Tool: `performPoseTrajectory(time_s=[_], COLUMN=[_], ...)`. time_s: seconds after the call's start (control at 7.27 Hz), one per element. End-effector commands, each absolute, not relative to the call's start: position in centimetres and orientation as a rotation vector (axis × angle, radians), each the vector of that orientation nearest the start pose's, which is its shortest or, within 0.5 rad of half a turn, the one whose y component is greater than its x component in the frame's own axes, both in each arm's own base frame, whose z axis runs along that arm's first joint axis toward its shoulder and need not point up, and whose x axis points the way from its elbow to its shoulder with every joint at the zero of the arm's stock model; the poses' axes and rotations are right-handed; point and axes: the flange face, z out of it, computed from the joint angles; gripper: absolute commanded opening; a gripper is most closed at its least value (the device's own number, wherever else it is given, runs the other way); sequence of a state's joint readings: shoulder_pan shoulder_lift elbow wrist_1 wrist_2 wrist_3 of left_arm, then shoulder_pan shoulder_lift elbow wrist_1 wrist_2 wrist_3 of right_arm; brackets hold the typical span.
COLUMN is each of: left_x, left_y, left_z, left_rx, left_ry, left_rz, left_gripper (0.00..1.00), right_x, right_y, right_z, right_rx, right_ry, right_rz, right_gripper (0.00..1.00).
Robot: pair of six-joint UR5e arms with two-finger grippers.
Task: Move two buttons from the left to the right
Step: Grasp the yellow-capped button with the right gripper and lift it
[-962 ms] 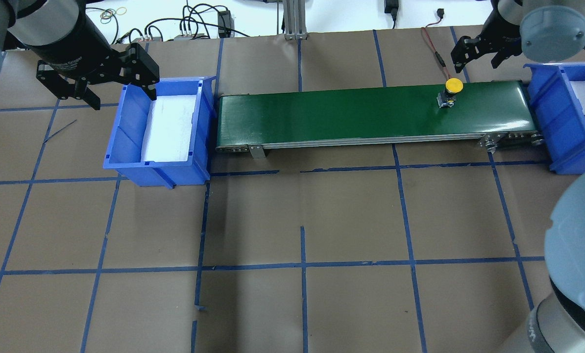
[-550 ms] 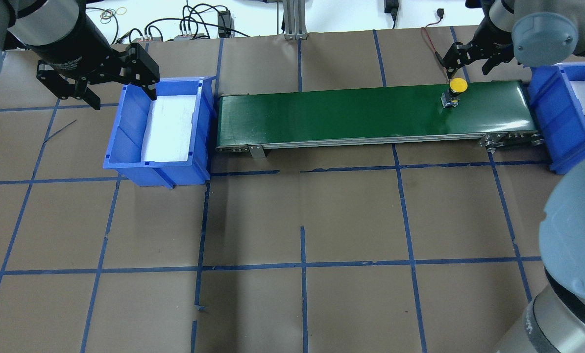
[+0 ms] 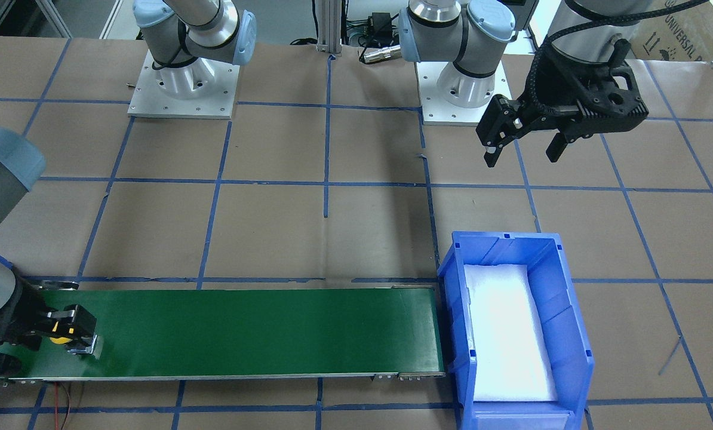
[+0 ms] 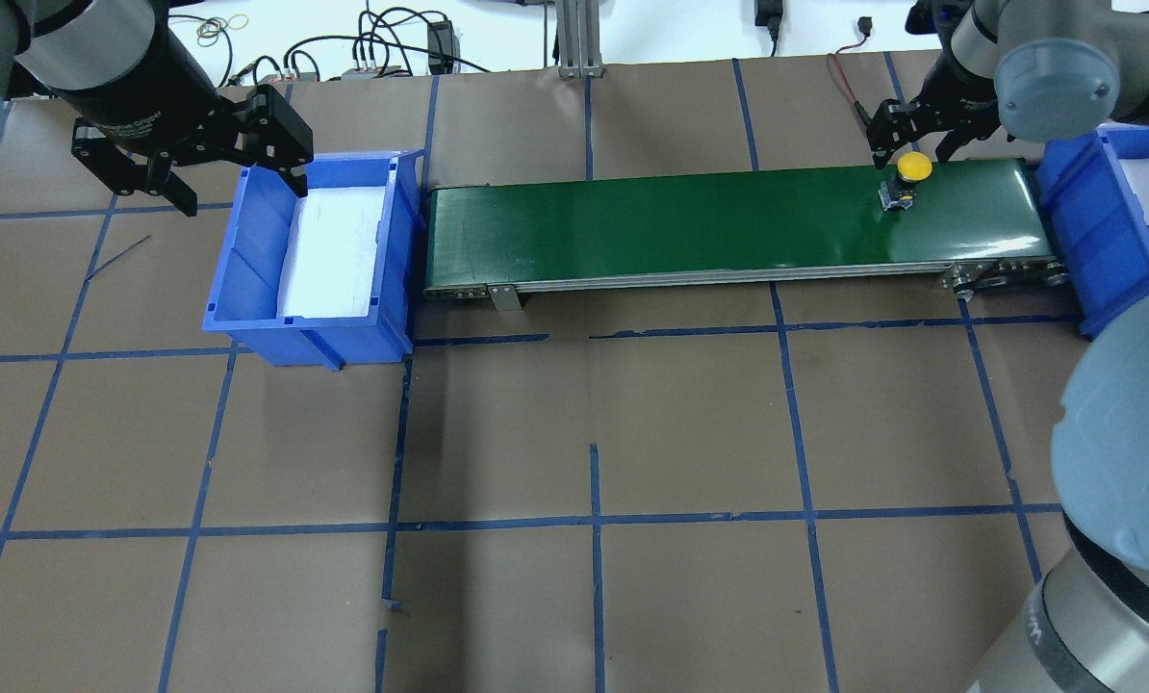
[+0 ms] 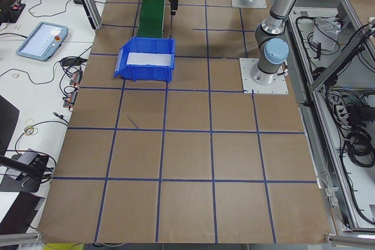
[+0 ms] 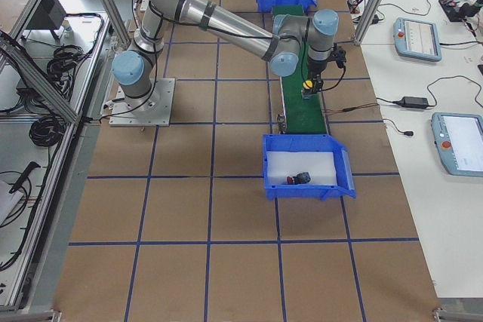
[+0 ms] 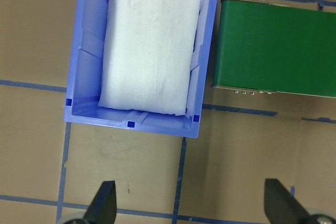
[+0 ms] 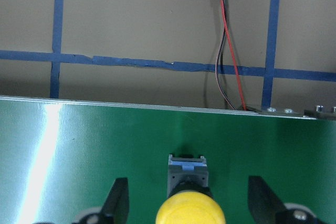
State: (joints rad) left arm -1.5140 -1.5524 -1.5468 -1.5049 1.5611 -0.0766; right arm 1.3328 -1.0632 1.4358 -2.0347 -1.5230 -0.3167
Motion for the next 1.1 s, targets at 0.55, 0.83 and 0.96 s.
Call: performPoseTrajectory(time_s=[0.55, 0.83, 0.96], left_x=[-10.4, -10.4, -10.4], left_y=[-50.2, -50.2, -50.2], left_z=[51.4, 51.5, 51.5], left_rx=[-0.212, -0.211, -0.214], left_ry=[3.14, 3.14, 3.14], left_rz=[-0.164, -0.169, -0.167], left_gripper=[1.0, 1.0, 1.0], right_x=[-3.6, -5.3, -8.7], right_y=[-69.3, -70.7, -70.4], right_z=[30.3, 34.6, 35.6], right_rx=[-0.143, -0.114, -0.043], right_ry=[3.189, 3.24, 3.258], right_rz=[-0.09, -0.21, -0.228], right_gripper=[0.26, 0.27, 0.27])
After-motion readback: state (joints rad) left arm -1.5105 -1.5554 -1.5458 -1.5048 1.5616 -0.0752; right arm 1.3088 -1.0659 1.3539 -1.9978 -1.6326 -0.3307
